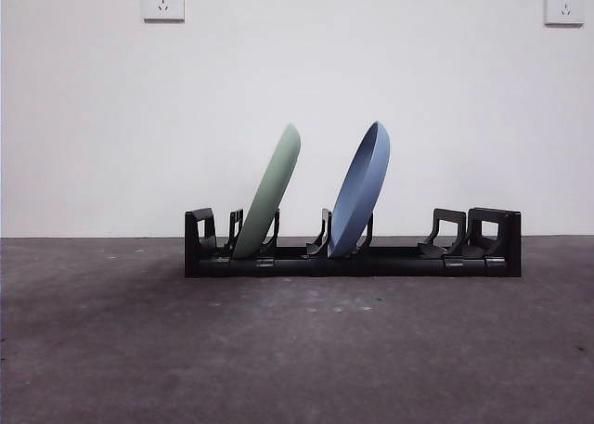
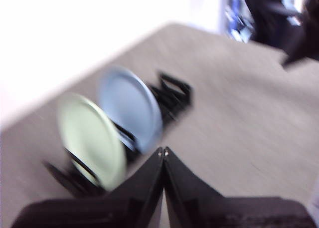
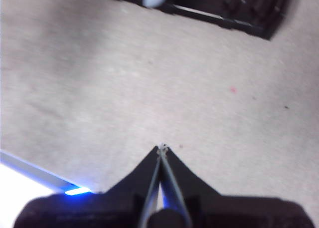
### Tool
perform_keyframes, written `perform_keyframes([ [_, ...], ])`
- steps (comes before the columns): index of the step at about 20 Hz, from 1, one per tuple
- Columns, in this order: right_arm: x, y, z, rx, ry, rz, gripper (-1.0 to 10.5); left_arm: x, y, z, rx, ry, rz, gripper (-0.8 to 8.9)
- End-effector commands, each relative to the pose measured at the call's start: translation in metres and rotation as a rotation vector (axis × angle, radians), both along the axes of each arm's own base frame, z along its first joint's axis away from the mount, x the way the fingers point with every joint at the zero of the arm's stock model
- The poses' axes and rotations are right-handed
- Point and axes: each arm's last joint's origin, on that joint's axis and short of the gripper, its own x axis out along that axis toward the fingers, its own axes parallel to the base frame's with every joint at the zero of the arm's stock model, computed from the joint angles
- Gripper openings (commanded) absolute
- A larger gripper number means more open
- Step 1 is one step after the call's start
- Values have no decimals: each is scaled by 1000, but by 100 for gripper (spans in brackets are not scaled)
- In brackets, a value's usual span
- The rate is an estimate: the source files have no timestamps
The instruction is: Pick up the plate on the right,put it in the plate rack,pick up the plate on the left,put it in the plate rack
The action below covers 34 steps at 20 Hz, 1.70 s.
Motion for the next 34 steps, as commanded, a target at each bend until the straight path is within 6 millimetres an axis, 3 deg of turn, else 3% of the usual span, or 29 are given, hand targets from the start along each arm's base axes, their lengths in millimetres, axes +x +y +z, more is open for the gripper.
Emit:
perform_keyframes([
  [1, 8, 2, -9, -24, 58, -7, 3, 2, 20, 7, 6, -145, 20, -4],
  [5, 21, 6, -17, -43, 100, -11, 3, -6, 56, -12, -24, -237, 129, -4],
  [10, 34, 9, -15, -14, 1, -11, 3, -28, 82, -77, 19, -339, 365, -4],
  [17, 54, 15, 2, 64, -271, -13, 3, -34, 91, -187, -28, -272, 491, -4],
  [23, 63, 17, 14, 106, -419, -14, 3, -33, 94, -256, -84, -161, 596, -4],
  [29, 64, 18, 15, 110, -431, -15, 3, -31, 94, -292, -141, -103, 619, -4],
  [34, 64, 18, 15, 110, -431, -14, 3, -31, 94, -291, -156, -107, 623, -4],
])
